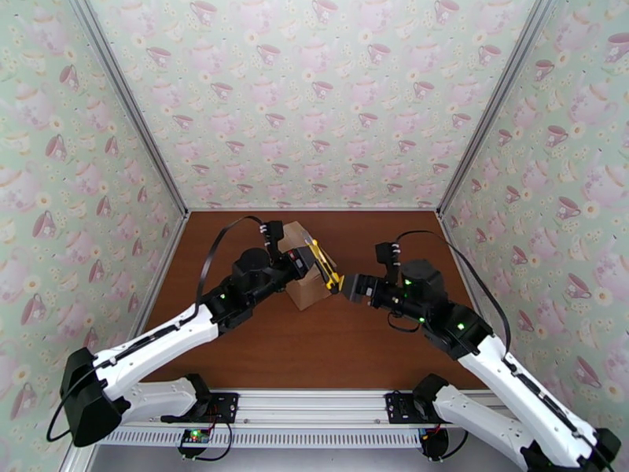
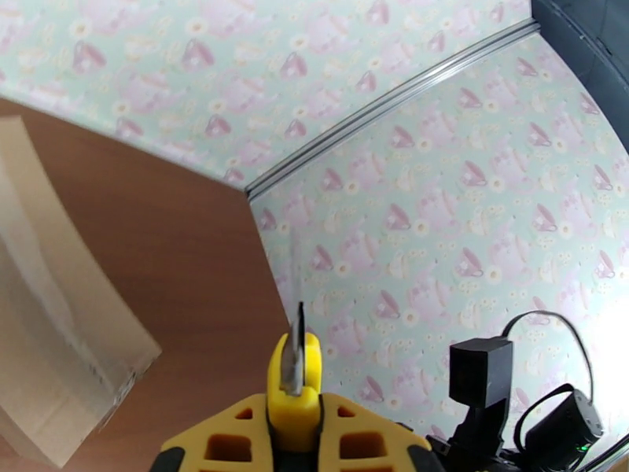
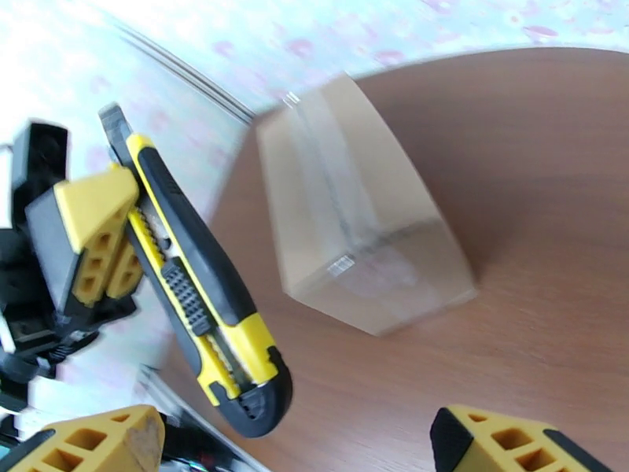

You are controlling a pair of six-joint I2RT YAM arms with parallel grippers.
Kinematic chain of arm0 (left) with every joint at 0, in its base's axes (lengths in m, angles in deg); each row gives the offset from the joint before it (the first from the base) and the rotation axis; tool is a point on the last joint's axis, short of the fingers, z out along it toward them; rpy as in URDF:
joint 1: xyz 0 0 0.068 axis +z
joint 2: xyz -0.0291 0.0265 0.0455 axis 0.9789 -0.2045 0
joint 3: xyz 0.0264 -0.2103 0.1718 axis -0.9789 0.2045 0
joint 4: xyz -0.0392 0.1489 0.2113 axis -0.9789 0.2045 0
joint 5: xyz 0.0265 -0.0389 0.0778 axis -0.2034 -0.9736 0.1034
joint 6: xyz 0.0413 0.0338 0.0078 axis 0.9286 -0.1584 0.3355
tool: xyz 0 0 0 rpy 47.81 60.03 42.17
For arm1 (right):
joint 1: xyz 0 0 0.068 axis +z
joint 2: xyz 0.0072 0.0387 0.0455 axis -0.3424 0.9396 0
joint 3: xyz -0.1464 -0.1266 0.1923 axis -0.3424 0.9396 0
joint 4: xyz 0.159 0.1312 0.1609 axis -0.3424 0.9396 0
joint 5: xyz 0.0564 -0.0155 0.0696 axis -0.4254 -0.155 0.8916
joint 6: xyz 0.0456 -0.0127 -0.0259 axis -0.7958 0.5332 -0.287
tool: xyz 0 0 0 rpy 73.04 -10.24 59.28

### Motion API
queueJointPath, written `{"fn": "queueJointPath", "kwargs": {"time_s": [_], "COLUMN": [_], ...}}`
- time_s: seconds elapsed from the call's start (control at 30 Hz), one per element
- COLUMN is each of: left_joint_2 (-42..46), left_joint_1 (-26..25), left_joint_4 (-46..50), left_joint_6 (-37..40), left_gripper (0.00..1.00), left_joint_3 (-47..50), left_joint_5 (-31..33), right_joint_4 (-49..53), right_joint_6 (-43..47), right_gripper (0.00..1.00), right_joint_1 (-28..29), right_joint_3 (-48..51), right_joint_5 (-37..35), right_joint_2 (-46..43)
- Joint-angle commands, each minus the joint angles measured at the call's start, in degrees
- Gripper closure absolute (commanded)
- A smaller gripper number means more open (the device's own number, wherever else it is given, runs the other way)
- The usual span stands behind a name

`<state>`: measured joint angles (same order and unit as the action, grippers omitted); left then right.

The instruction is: Unpack the express box

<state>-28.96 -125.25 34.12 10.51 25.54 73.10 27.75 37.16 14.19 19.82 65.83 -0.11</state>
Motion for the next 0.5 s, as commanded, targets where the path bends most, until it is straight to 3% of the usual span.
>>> {"fn": "queueJointPath", "kwargs": {"time_s": [0.0,0.3,0.47], "left_joint_2": [-0.99,-3.75,-4.17], "left_joint_1": [0.45,0.56,0.25], "left_joint_4": [-3.67,-8.74,-12.81], "left_joint_6": [3.2,6.41,5.42], "left_gripper": [1.0,1.0,1.0], "left_joint_3": [-5.11,-12.84,-13.49], "left_joint_5": [2.47,7.82,9.93], "right_joint_4": [-13.0,-42.49,-48.47], "right_joint_6": [-5.75,-18.34,-19.07], "right_gripper": [0.05,0.05,0.05], "right_joint_1": [-2.26,-6.59,-6.61], "right_joint_3": [1.02,5.12,3.31], "right_joint_5": [8.73,14.26,14.42], "right_joint_2": [-1.67,2.75,6.63]}}
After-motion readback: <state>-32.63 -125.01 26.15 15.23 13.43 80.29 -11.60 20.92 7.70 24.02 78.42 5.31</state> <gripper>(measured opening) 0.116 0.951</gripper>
